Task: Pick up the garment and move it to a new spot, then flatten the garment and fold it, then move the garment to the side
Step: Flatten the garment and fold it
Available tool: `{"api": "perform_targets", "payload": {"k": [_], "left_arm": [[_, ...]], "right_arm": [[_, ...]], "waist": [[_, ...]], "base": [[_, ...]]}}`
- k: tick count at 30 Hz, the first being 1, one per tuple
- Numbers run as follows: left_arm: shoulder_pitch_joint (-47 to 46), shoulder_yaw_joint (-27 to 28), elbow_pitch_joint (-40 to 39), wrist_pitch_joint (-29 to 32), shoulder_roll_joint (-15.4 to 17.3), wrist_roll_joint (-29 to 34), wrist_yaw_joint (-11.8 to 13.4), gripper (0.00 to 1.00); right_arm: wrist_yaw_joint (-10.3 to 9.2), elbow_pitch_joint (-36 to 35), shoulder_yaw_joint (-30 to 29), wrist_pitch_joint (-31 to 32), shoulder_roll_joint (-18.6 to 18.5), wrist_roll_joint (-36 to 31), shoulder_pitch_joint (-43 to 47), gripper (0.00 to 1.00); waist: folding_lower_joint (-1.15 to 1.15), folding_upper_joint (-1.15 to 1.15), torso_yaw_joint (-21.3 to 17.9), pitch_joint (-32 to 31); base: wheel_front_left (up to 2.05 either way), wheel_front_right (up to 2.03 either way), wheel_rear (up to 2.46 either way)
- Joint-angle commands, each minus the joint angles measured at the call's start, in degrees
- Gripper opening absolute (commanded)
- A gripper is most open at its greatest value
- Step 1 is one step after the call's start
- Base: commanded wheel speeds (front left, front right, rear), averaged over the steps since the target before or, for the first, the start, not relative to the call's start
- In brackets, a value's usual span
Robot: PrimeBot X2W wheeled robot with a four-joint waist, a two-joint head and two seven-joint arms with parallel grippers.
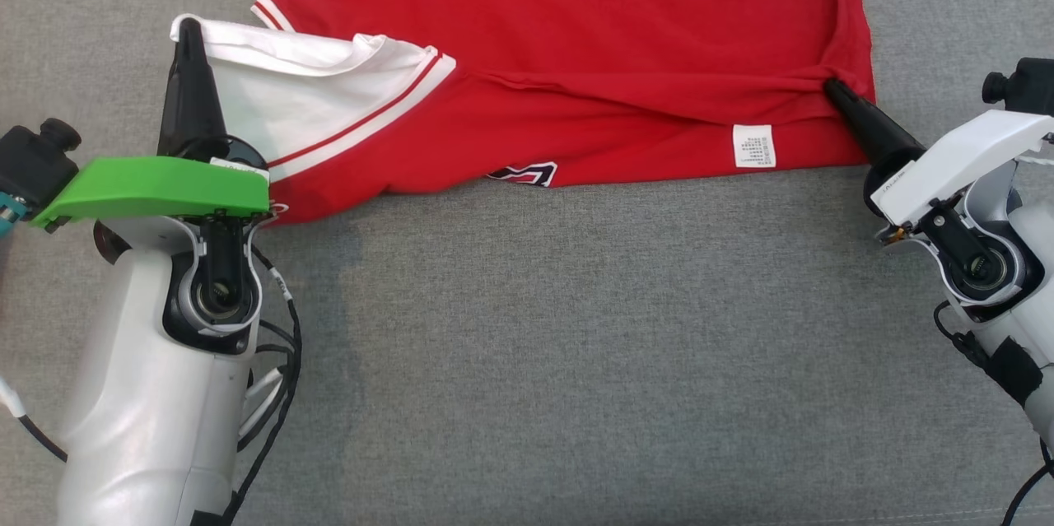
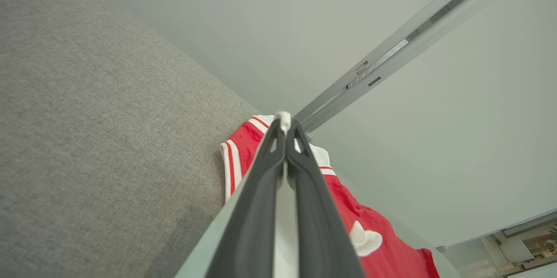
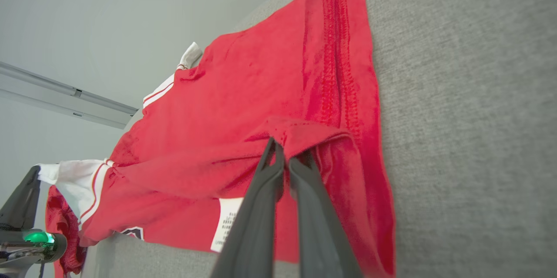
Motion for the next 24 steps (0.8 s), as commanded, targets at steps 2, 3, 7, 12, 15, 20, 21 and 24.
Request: {"api": "perform_targets", "payload": {"k": [2, 3, 7, 12, 15, 20, 21, 24], "left_arm": [[-1.31, 0.03, 1.10, -0.69, 0.23, 0.95, -1.10, 0.38], [-1.47, 0.13, 1.66, -1.01, 0.13, 1.40, -1.42, 1.00], [0.17, 0.45, 1.57, -1.63, -0.17, 3.51, -3.10, 1.00], [6.36, 1.07, -0.72, -1.97, -0.68, 7.08, -3.61, 1.00], [11.69, -0.30, -1.40, -1.86, -0.65, 9.02, -2.81, 1.00], [17.10, -1.99, -0.01, 0.61, -0.21, 9.48, -0.88, 1.00], [17.53, -2.26, 0.32, 1.14, -0.16, 9.42, -0.68, 1.00], [17.99, -2.82, 1.81, 2.40, -0.10, 8.93, -0.78, 1.00]], "right_arm": [[0.02, 0.67, -0.42, -1.52, 0.46, 0.09, -0.78, 1.00], [0.02, 0.90, -0.70, -2.53, 0.69, 0.10, -0.74, 1.00], [0.02, -0.82, -1.63, -6.88, 1.35, 0.73, 1.54, 1.00], [0.02, -5.81, -2.05, -12.58, 0.01, 0.64, 6.94, 1.00], [0.02, -8.44, -1.77, -14.65, -1.02, -0.17, 11.34, 1.00], [0.02, -10.55, -2.39, -16.37, -1.45, -1.54, 16.44, 1.00], [0.02, -10.70, -2.70, -16.61, -1.38, -2.03, 17.27, 1.00], [0.02, -10.91, -3.30, -16.95, -0.67, -2.70, 18.82, 1.00]], "waist": [[0.00, 0.00, -0.13, 0.00], [0.00, 0.00, -0.14, -0.10], [0.00, 0.00, 0.03, -1.21], [0.00, 0.00, 0.21, -3.36], [0.00, 0.00, 0.11, -4.46], [0.00, 0.00, -0.32, -5.53], [0.00, 0.00, -0.43, -5.68], [0.00, 0.00, -0.68, -5.97]], "base": [[0.00, 0.00, 0.00], [0.00, 0.00, 0.00], [0.00, 0.00, 0.00], [0.00, 0.00, 0.00], [0.00, 0.00, 0.00], [0.00, 0.00, 0.00], [0.00, 0.00, 0.00], [0.00, 0.00, 0.00]]}}
